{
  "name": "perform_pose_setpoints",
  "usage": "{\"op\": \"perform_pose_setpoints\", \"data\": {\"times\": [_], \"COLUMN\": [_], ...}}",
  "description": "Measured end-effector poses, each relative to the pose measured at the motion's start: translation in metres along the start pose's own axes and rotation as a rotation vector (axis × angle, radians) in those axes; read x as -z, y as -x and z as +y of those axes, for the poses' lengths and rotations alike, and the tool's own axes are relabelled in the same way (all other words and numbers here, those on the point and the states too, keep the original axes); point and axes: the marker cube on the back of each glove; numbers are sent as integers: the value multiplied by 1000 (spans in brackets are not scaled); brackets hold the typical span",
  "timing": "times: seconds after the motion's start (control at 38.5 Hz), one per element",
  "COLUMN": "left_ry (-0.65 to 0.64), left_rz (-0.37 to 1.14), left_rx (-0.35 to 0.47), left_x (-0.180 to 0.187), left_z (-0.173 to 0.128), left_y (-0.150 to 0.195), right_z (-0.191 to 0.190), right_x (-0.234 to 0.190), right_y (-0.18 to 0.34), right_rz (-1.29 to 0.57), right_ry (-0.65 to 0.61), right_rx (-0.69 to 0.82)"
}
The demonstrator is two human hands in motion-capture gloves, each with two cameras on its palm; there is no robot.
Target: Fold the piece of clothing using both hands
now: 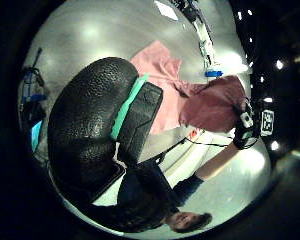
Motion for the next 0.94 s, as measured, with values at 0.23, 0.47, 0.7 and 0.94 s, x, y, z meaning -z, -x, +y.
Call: {"op": "perform_pose_setpoints", "data": {"times": [0.23, 0.47, 0.7, 0.94], "left_ry": [-98, -109, -115, -120], "left_rz": [22, 27, 5, -40], "left_rx": [44, 95, 136, 114], "left_x": [35, 38, 54, 66], "left_z": [18, 21, 24, 23], "left_y": [25, 56, 54, 34], "right_z": [75, 89, 60, 61], "right_x": [-104, -114, -74, -55], "right_y": [145, 185, 164, 120], "right_rz": [60, -140, -217, -95], "right_ry": [344, 323, 131, 165], "right_rx": [272, 367, 375, 225]}}
